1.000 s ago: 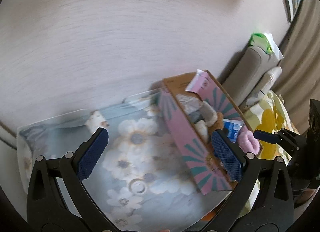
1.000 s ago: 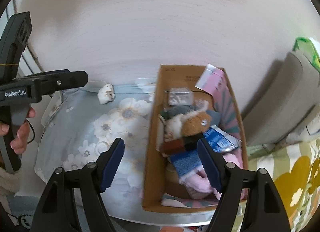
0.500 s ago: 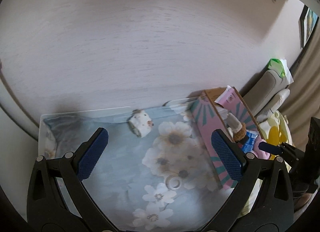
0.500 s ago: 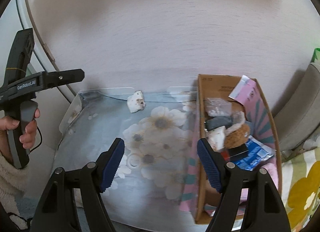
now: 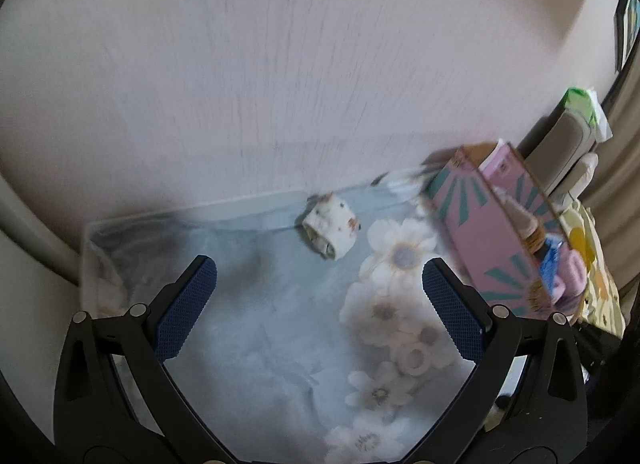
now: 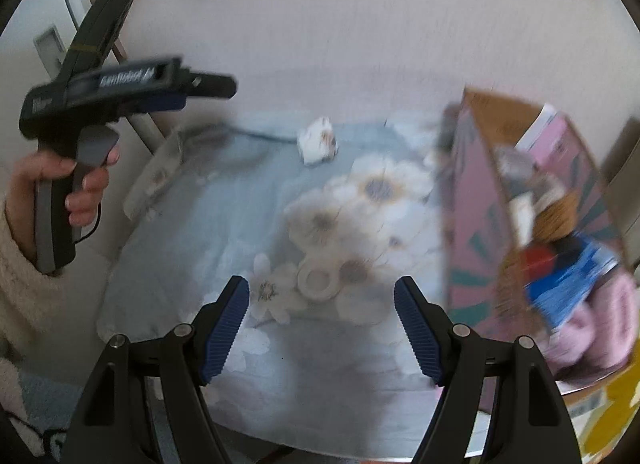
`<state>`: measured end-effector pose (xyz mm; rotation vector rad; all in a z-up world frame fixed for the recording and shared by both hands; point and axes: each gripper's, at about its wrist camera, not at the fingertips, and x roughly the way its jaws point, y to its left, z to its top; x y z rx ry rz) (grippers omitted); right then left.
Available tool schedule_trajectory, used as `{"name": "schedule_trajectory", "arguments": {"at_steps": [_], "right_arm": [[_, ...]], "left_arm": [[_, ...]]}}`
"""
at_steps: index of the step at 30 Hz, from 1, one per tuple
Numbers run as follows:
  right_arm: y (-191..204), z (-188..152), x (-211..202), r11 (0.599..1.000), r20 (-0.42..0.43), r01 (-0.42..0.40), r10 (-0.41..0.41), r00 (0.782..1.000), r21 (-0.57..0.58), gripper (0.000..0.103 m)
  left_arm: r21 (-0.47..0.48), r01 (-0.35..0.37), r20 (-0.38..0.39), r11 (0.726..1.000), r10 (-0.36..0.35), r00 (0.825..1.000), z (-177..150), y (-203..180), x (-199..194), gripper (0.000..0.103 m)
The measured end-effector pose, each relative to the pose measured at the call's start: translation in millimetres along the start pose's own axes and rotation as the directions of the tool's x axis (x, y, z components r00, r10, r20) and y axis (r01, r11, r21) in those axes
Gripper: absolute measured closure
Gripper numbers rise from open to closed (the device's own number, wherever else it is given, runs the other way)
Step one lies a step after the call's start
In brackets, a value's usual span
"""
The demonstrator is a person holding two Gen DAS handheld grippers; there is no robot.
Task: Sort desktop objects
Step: 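Withdraw both tools back over the table toward the white sock and tape roll, then grasp the white sock with the left tool while the right tool grasps the clear tape roll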
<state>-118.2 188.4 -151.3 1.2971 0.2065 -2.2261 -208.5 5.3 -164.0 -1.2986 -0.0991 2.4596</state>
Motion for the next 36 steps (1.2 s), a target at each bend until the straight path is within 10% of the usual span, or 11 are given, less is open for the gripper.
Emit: {"name": "schedule_trajectory", "arguments": {"at_steps": [17,22,36], "right_arm": [[5,-21,96,0.994,0.062,0.097,-0.094,0.994,-0.048,0.037],[10,-25,94,0.988,0.104,0.109,-0.098,0.99,-0.107,0.064],[7,-13,76,0.996,0.103,0.057,-0.05,0.993,-0.065,0.064]], "left_arm": [[0.094,0.021,-0.024,0.995,-0.019,1.0,0,-17,151,0.024],[0.135,-0.003,-0.031,0.991,0.007,1.0,-4,-21,164,0.062],[0.112,-0.004,-0.013,0.994,0.005,1.0,4,-30,134,0.07]]}}
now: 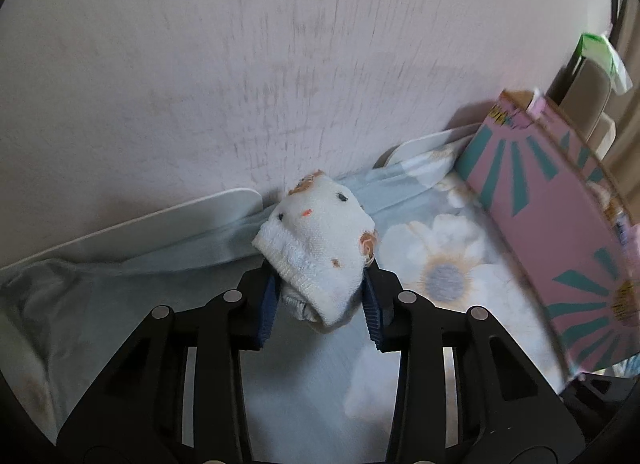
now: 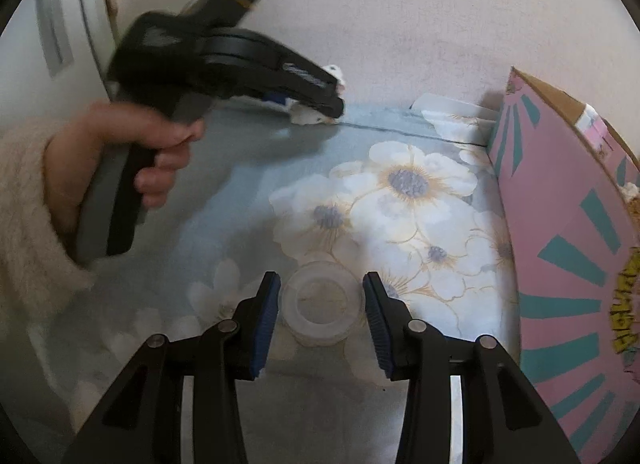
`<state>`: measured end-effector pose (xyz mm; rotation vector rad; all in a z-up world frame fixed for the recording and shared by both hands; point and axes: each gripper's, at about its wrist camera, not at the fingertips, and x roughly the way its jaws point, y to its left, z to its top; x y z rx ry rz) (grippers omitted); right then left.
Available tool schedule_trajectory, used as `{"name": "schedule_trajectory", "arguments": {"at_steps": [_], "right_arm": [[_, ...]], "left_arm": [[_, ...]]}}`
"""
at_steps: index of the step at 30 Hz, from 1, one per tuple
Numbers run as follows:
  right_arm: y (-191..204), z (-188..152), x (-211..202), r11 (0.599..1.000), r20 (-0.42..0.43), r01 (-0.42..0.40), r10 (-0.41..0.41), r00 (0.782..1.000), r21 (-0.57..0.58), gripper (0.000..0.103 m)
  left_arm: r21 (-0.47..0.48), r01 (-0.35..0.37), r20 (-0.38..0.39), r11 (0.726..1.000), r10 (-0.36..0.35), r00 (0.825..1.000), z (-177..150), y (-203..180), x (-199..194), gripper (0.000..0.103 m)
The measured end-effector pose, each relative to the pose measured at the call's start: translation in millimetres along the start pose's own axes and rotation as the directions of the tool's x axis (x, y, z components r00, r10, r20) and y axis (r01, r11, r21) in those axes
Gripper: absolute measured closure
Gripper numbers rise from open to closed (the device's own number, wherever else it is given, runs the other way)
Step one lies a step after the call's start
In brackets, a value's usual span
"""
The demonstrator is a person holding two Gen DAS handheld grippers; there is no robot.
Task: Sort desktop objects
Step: 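Grasp the white sock with the left tool while the right tool grasps the clear tape roll, then carry the white sock and tape roll into the box and open both tools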
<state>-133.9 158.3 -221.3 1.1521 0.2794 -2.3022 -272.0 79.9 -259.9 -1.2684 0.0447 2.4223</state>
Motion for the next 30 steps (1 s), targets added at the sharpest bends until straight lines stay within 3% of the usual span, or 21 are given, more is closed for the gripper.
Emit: {"name": "schedule_trajectory", "arguments": {"at_steps": [8,14,17,22,25,30], "right_arm": [[-16,37,-71,0.997,0.015,-0.066,0.065,0.998,0.042,0.064],[-64,78,-136,0.992,0.046,-0.108,0.105,0.993,0.059,0.064],[-105,107,-160,0.997,0.044,-0.08,0.079,0.996,0.022,0.064],[-158,142,-165,0.996,-0.033,-0.063,0.062,0.998,-0.055,0.064],[-188,157,-146,0.995,-0.11,-0.082,0.075,0.991,-0.063,0.064],[-225,168,-92,0.987,-0.204,-0.157,0.157,0.966,0.017,0.064]], "left_arm": [[-0.043,-0.01,0.003,0.999,0.01,1.0,16,-28,-87,0.07],[0.0,0.068,-0.022,0.998,-0.068,0.997,48,-71,-141,0.07],[0.046,0.112,-0.005,0.993,-0.112,0.994,64,-108,-145,0.07],[0.107,0.157,-0.003,0.982,-0.158,0.988,79,-168,-137,0.07],[0.112,0.179,-0.029,0.977,-0.177,0.984,79,-197,-118,0.07],[0.066,0.203,-0.085,0.977,-0.198,0.977,65,-232,-77,0.07]]}}
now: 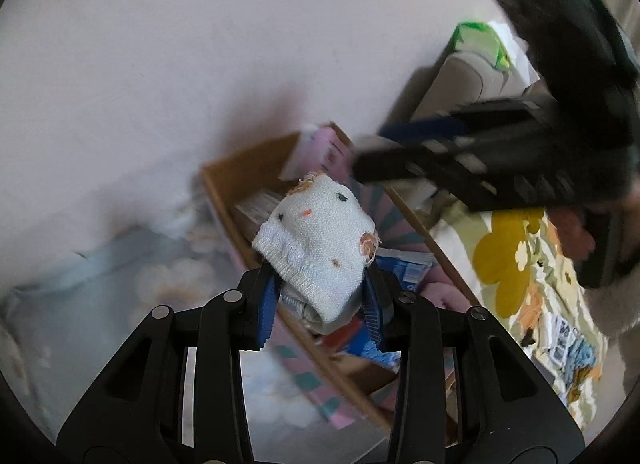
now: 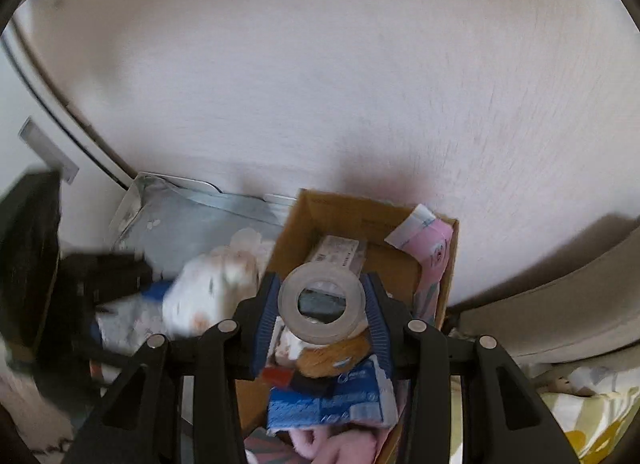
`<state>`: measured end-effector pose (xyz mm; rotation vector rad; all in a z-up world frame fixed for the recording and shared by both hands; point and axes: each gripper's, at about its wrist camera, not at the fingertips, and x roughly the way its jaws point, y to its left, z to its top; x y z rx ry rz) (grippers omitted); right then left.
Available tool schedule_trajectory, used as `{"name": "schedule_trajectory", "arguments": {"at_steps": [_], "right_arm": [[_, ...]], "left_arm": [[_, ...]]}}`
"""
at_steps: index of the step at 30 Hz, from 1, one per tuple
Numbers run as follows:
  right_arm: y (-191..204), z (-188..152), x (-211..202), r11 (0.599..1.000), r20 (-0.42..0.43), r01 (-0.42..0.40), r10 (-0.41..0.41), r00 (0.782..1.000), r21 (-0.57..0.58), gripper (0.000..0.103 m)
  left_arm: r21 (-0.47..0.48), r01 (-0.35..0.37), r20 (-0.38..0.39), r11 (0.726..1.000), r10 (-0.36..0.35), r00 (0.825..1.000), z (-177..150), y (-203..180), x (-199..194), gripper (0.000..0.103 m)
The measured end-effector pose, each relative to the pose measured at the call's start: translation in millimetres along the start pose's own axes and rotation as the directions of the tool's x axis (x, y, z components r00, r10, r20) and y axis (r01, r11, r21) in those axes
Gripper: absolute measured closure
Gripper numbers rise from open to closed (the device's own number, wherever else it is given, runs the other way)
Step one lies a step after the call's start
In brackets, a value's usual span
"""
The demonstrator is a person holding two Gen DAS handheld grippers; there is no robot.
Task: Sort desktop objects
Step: 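Carry the white sock and tape roll into the box and open both tools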
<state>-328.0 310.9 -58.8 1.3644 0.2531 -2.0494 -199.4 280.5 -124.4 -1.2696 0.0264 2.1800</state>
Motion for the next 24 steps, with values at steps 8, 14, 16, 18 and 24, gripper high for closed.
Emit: {"name": "schedule_trajectory", "arguments": {"at_steps": [8,14,16,18,24], "right_arm": [[-13,16,74,1.0,-0.075,-0.008,0.006,0.997,-0.026,0.064],[-27,18,101,1.0,-0.109,-0.026,0.025,0.994,-0.009,0.064],[-27,15,108,0.999,-0.123,-0.031,0.03,0.992,-0.009,0.064],[-29,15,116,0.999,-0.14,-0.039,0.038,0.989,-0.007,0.064],[-27,15,124,0.999,-0.138,-0.047,0.05,0.989,0.021,0.029]], "left_arm": [[-0.068,-0.03,-0.08,0.997,0.024,0.997,-16,-13,59,0.07],[-0.051,-0.049,-0.086,0.998,0.045,0.995,-22,-19,65,0.07],[-0.049,-0.053,-0.083,0.997,0.049,0.995,-21,-19,64,0.07],[-0.053,-0.051,-0.084,0.997,0.046,0.995,-20,-19,64,0.07],[-0.066,-0.082,-0.108,0.994,0.075,0.991,-18,-20,64,0.016]]}}
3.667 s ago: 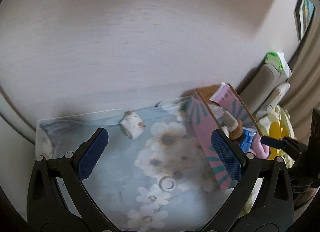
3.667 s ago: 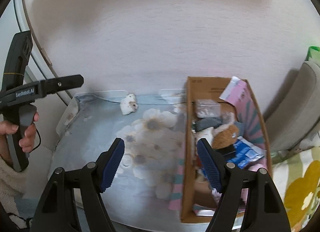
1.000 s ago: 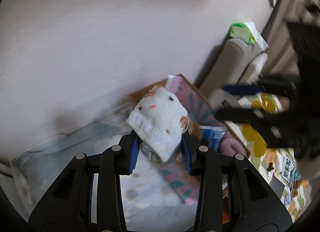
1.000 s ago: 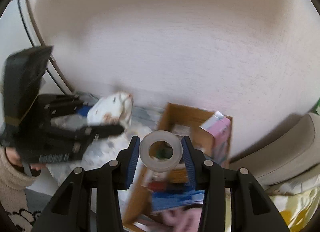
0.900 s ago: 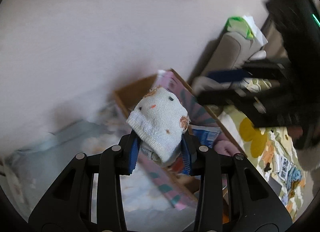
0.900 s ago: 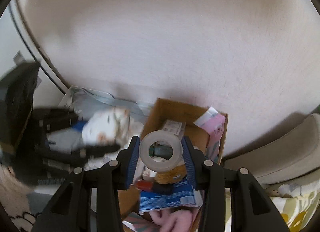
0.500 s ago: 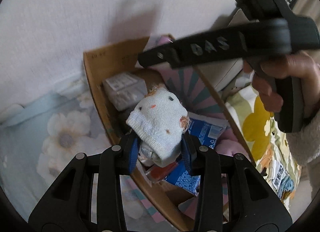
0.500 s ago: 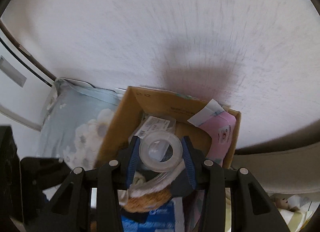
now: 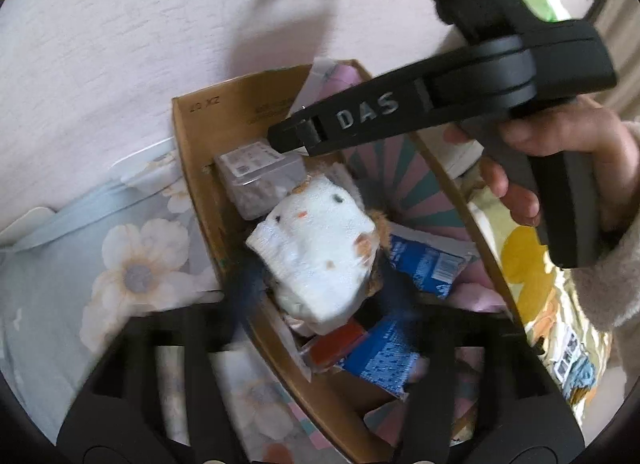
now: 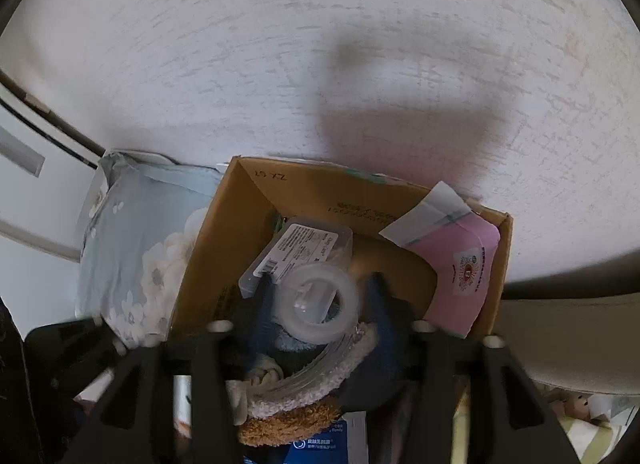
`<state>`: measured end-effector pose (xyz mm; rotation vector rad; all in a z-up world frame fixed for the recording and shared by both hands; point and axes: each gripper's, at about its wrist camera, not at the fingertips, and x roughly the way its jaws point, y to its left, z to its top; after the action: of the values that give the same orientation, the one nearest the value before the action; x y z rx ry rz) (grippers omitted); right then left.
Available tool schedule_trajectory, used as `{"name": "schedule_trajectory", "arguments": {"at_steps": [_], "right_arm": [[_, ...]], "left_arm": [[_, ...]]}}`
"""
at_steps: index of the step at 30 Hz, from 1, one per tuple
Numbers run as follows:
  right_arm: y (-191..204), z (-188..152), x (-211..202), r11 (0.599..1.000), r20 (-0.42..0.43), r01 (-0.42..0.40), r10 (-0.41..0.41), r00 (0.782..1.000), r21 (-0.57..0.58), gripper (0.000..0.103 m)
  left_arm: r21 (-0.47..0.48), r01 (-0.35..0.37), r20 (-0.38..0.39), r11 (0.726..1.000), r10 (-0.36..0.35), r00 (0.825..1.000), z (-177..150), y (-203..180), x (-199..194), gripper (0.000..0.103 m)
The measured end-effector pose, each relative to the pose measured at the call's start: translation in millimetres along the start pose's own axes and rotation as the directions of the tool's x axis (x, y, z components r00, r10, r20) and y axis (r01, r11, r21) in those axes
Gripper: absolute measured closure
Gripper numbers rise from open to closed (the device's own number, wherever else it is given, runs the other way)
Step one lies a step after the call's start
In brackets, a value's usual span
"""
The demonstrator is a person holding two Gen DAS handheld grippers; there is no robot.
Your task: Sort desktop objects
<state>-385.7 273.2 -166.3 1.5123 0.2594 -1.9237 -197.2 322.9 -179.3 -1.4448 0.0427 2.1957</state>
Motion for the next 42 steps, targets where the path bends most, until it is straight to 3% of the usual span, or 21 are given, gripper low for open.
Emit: {"name": "schedule_trajectory", "arguments": {"at_steps": [1,4,6,12,18,23,24,28,32,39,42], "right_arm": [[-1,0,-1,1.0,0.009,-0.004,0.004,1.0,0.01,0.02],[1,-1,-5,1.0,0.043,0.004,-0.005,0.999,0.028,0.014],[2,-2,-5,0.999,0.038,0.013,-0.015,0.999,0.034,0.001],[10,-8,-13,0.997,0.067,0.052,-0.056,0.996,0.06,0.001],[8,-18,-45,0.99,0.093,0.082,-0.093,0.991,0.119,0.001],[33,-22,-74,0.984,0.122,0.115,-0.131,0.984,0.137,0.001],[42,-22,-80,0.983,0.13,0.122,-0.14,0.982,0.136,0.001],[77,-24,-107,0.981,0.183,0.141,-0.165,0.969,0.134,0.001],[121,-27,-126,0.979,0.236,0.154,-0.182,0.955,0.133,0.001],[197,-38,-132,0.974,0.298,0.184,-0.215,0.93,0.129,0.001],[222,-45,-129,0.972,0.306,0.188,-0.224,0.925,0.143,0.001]], "left_arm": [[0.005,0.045,0.013,0.999,-0.045,0.999,-1,-2,-2,0.001],[0.037,-0.001,0.058,0.999,-0.001,0.998,-2,-13,-12,0.0],[0.056,-0.002,0.053,0.998,-0.001,0.999,-4,-17,-14,0.0],[0.038,-0.006,0.044,0.999,0.004,0.999,-13,-17,-25,0.0],[-0.001,-0.052,0.084,0.999,0.052,0.995,-15,-5,-64,0.0],[-0.061,-0.086,0.14,0.994,0.094,0.986,-16,37,-117,0.0],[-0.071,-0.098,0.144,0.993,0.108,0.984,-4,45,-123,0.0],[-0.133,-0.183,0.17,0.974,0.204,0.964,-8,77,-167,0.0],[-0.211,-0.258,0.215,0.943,0.302,0.929,-18,108,-216,0.0],[-0.322,-0.299,0.257,0.899,0.386,0.886,-41,145,-273,0.0],[-0.344,-0.339,0.268,0.876,0.438,0.858,-53,156,-293,0.0]]}}
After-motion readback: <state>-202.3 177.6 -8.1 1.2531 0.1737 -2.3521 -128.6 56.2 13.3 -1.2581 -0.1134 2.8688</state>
